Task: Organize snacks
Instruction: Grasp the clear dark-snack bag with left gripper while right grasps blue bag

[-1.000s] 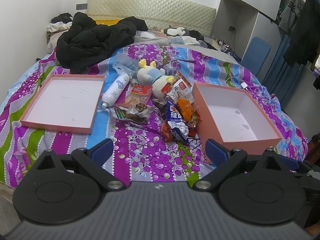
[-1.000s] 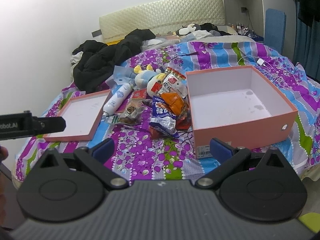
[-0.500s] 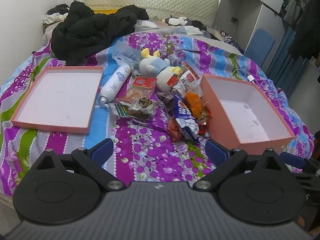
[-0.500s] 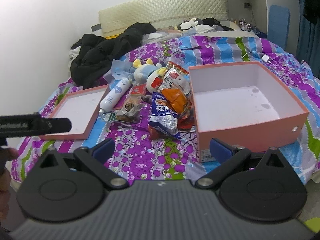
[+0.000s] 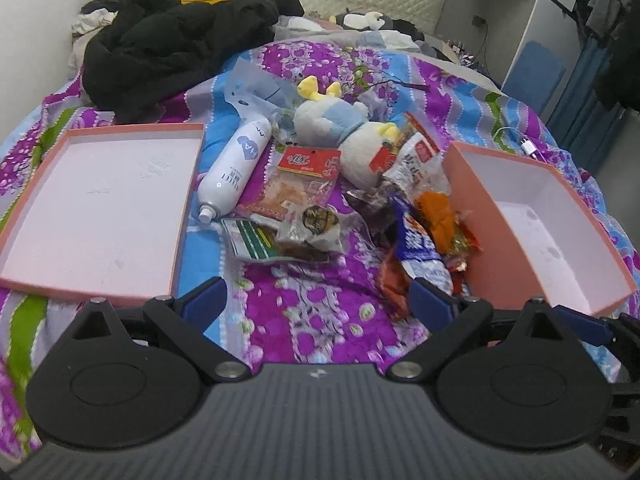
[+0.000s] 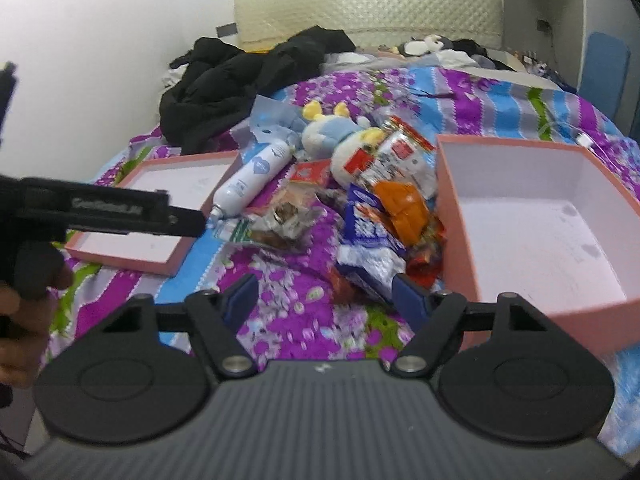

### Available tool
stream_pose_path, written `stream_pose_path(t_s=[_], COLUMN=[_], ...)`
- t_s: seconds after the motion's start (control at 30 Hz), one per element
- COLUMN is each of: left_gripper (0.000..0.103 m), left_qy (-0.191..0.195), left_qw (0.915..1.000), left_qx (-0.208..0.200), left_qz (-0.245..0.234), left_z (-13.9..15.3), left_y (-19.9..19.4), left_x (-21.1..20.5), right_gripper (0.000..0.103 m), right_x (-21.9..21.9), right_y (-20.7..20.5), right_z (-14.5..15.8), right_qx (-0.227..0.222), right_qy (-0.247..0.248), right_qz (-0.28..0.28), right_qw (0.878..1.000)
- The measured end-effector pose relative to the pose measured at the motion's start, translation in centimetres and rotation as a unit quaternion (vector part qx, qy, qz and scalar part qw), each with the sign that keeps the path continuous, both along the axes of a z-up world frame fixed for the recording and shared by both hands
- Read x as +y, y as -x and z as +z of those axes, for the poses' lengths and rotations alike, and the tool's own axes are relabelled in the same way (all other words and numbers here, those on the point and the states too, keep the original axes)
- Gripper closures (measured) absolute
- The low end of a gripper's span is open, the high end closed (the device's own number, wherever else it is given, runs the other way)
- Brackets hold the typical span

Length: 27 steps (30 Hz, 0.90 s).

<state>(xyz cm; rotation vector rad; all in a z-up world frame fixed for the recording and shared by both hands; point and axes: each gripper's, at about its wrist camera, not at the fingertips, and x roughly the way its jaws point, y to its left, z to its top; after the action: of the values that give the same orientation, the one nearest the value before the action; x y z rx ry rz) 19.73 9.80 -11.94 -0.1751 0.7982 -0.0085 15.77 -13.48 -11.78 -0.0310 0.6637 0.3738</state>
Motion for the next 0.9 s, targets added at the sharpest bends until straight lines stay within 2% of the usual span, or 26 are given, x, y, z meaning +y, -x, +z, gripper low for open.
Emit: stream_pose_path(t_s=[0.23,0.5,0.77,0.9], left_gripper=[0.004,0.004,0.004,0.004], left_qy=[0.027,0.038,0.025,0.029], left_qw=[0.9995,0.9966,0.9951,0.9937], left_qx=[0.009,0.044,0.063,0.073], left_qz=[-0.012,-0.058,-0.073,-0.08], left_z=[-3.3,-8.6,-12.3,-13.8], left_y=[-7.0,-14.5,-18.5,-19.7], left_x=[2.2,2.0,1.3,1.2], right_gripper=[0.027,0.027,0.027,0.022], right_x=[2.5,2.6,2.4,2.4], right_y=[-5.2,-11.5,-15.3,-16.6], right_z=[-3.1,-7.1,-10.4,-11.9], right_qx=[-0.005,0.032,0.074,0.101], right_qy=[0.039,0.048,0.049,0.048], right_qz=[-0.011,-0.064,-0.088,-0.098], right_qw=[0.999,0.996,0.992,0.989])
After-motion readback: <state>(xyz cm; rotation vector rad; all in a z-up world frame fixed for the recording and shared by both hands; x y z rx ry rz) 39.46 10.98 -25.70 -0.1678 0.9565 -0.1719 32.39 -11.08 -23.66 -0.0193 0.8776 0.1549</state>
